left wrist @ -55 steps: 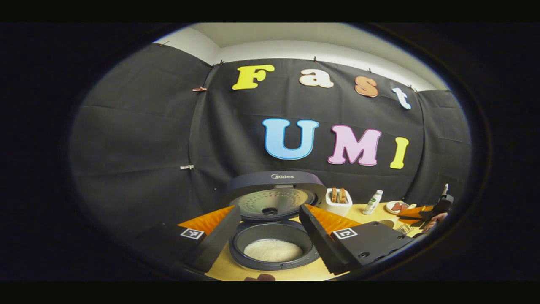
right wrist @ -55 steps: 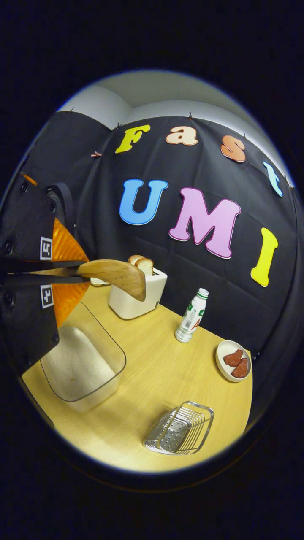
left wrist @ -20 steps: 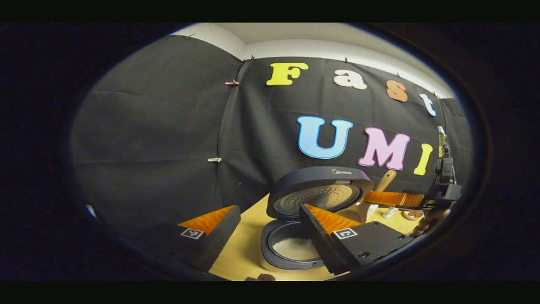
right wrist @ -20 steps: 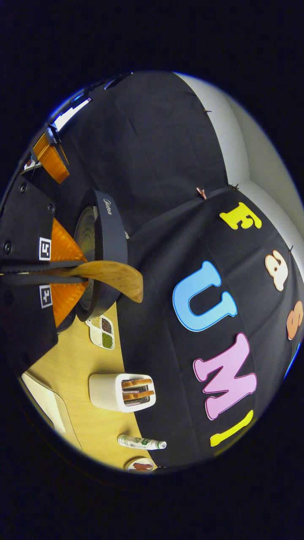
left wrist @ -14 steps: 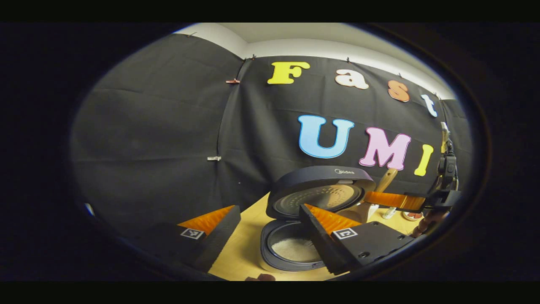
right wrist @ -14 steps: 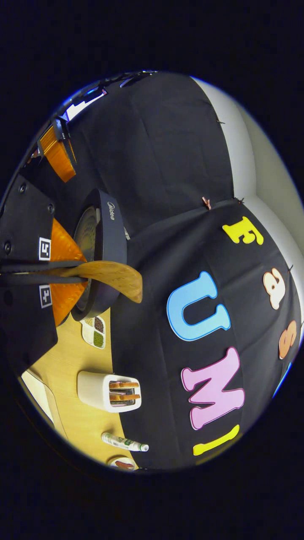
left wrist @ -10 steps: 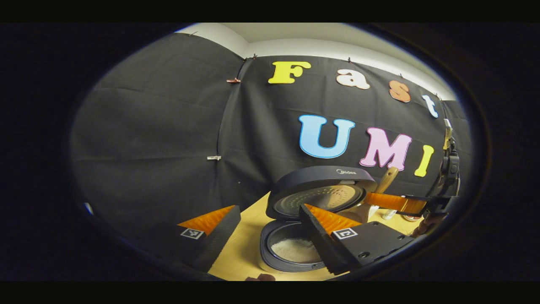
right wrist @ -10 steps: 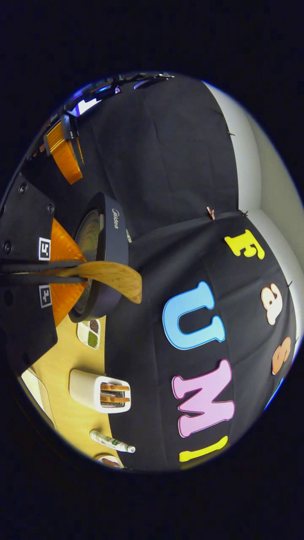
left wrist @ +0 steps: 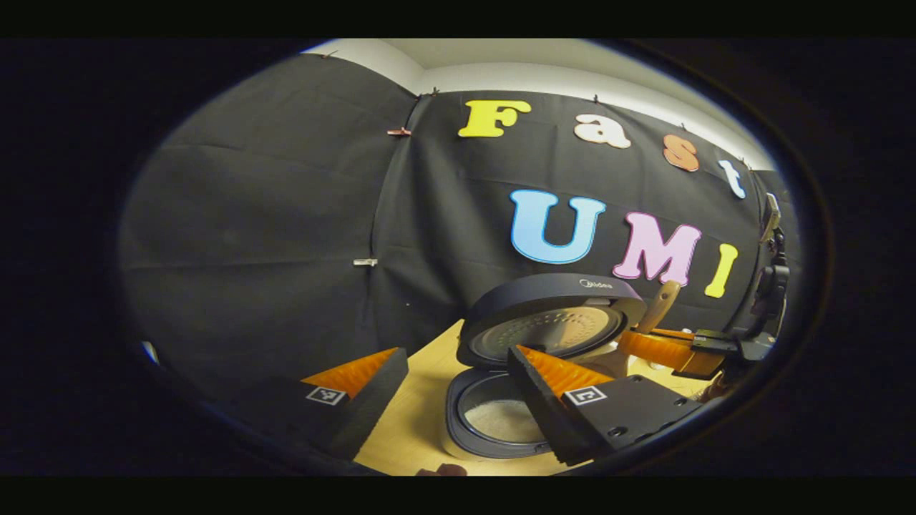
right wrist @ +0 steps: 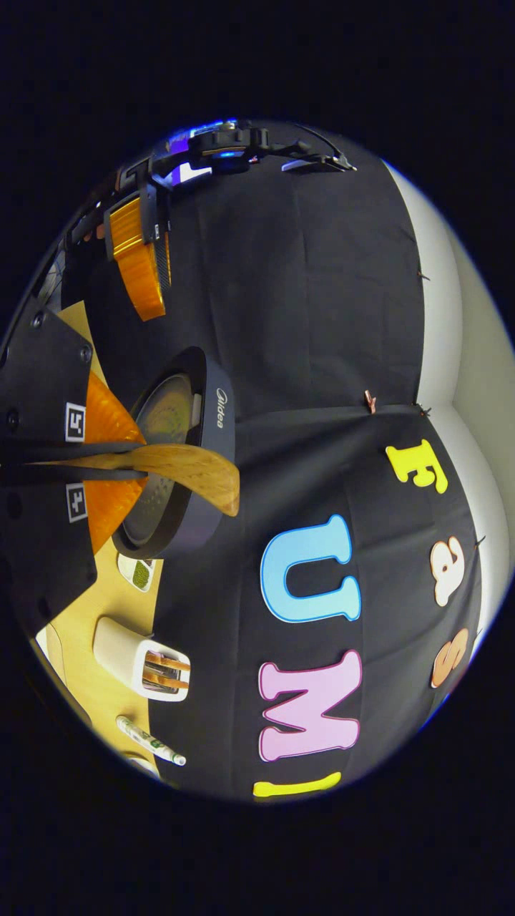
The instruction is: Close the left gripper, press the button to open the rice cooker; take a wooden spoon from the chopstick holder with the right hand, scoop a spoonful of rice and pour it into the rice cooker, then put the wooden spoon back into the chopstick holder.
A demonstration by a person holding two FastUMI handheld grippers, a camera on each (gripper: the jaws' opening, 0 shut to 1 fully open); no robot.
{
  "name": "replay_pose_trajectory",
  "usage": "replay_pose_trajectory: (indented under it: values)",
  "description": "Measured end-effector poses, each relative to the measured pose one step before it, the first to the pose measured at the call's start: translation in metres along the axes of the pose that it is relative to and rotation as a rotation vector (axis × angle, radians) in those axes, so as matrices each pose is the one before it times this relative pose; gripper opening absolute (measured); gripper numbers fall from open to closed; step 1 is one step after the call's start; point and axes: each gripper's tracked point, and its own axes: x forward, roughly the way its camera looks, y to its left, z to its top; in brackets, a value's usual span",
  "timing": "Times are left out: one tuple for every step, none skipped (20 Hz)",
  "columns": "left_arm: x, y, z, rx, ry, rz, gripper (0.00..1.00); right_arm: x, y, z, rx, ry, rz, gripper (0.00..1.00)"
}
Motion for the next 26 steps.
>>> replay_pose_trajectory:
  values:
    - [-0.00024,0.00035,-0.00129,-0.00112,0.0004,0.00097,0.92,-0.0004,0.00236,0.00277,-0.02314,-0.01175,0.0104,0.06]
    - [-0.0007,0.00155,-0.00051,-0.00046,0.00198,0.00175,0.95,-0.0006,0.0018,0.00101,-0.02848,-0.00456,0.00729,0.06]
    - [-0.00069,0.00091,-0.00188,-0.00047,0.00244,0.00201,0.92,-0.00036,0.0021,-0.00006,-0.03712,-0.00047,0.00862,0.06]
    - [-0.00028,0.00075,-0.00066,-0.0007,0.00247,0.00151,0.92,-0.00163,0.00115,-0.00048,-0.04061,-0.00031,0.00844,0.06]
    - [-0.00085,0.00106,-0.00094,-0.00059,0.00071,0.00251,0.95,-0.00108,0.00132,-0.00005,-0.03881,-0.00006,0.00897,0.06]
    - [-0.00017,0.00119,0.00006,-0.00072,0.00081,0.00259,0.92,-0.00031,0.00159,-0.00118,-0.03061,-0.00104,0.01103,0.06]
    - [0.00042,-0.0004,-0.00163,-0.00067,0.00228,0.00127,0.94,-0.00116,0.00277,-0.00129,-0.03032,0.00167,0.01452,0.06]
    - [-0.00022,0.00075,-0.00034,-0.00055,0.00167,0.0017,0.95,-0.00073,0.00302,-0.00095,-0.02828,-0.00063,0.01183,0.06]
    - [0.00042,-0.0004,-0.00089,-0.00023,0.00079,0.00088,0.95,-0.01139,0.0035,-0.00002,-0.03175,-0.00527,0.01126,0.06]
    - [-0.00022,0.00033,0.00091,-0.00014,-0.00038,0.00086,0.95,-0.00279,0.00226,0.00027,-0.03133,-0.0064,0.00865,0.06]
    - [0.00008,0.00093,-0.00002,-0.00004,-0.00038,0.00018,0.92,-0.00057,0.00059,0.00004,-0.02569,-0.00511,0.00312,0.06]
    - [0.00037,-0.00026,0.00092,0.00112,-0.00091,-0.0008,0.92,0.00005,-0.0002,-0.00133,-0.01532,-0.00068,0.00212,0.06]
    - [0.00101,-0.00308,-0.00101,0.00147,-0.00025,-0.00012,0.95,0.00066,-0.00179,-0.00348,-0.00175,0.00743,-0.0013,0.06]
    - [0.00008,-0.00163,0.00124,0.00019,-0.00065,-0.00135,0.92,0.00001,-0.00111,-0.00316,0.01148,0.01028,-0.00083,0.06]
    - [0.00142,-0.00125,0.00065,-0.0005,-0.00113,-0.00077,0.92,-0.0007,-0.00009,-0.00242,0.0247,0.01116,-0.00216,0.06]
    - [0.00017,-0.00067,0.00118,-0.00005,0.0004,-0.00036,0.92,-0.0007,-0.00116,-0.00303,0.03563,0.01411,-0.00343,0.06]
    - [-0.00099,-0.00088,-0.00104,0.00154,-0.00032,0.00035,0.92,-0.00046,-0.00193,-0.00281,0.04413,0.0149,-0.00561,0.06]
    - [-0.00024,-0.00038,0.00037,0.0023,-0.00026,0.00113,0.92,0.00027,-0.00186,-0.00188,0.0473,0.01182,-0.00789,0.06]
    - [-0.00081,-0.00187,0.00031,0.00191,-0.00069,-0.00066,0.92,0.00013,-0.00218,-0.00244,0.06021,0.0141,-0.01449,0.06]
    - [-0.00121,-0.00059,0.00148,0.00285,-0.00085,-0.0001,0.92,0.00187,-0.00394,-0.0019,0.06195,0.01225,-0.01415,0.06]
    - [-0.00054,-0.00132,0.00052,0.00382,-0.00222,0.00098,0.92,0.00019,-0.00446,-0.00043,0.06676,0.00453,-0.01309,0.06]
    - [-0.00156,-0.0008,0.00223,0.0049,-0.00154,0.00043,0.92,0.00067,-0.00569,0.00228,0.06588,-0.00027,-0.01505,0.06]
    - [-0.00279,-0.00079,0.00031,0.00408,-0.0022,-0.00026,0.92,-0.00193,-0.00727,0.00499,0.06217,-0.00581,-0.01602,0.06]
    - [-0.00077,-0.00274,0.00064,0.00285,-0.00055,-0.00202,0.92,-0.00255,-0.00615,0.00475,0.06191,-0.00604,-0.01565,0.06]
    - [-0.00146,-0.00222,0.00029,0.00289,-0.00193,-0.00169,0.92,-0.00304,-0.00601,0.00504,0.06105,-0.00346,-0.01271,0.06]
    - [-0.00126,-0.00285,0.00189,0.00287,-0.00231,-0.00237,0.92,-0.003,-0.00621,0.00489,0.06368,0.00046,-0.01389,0.06]
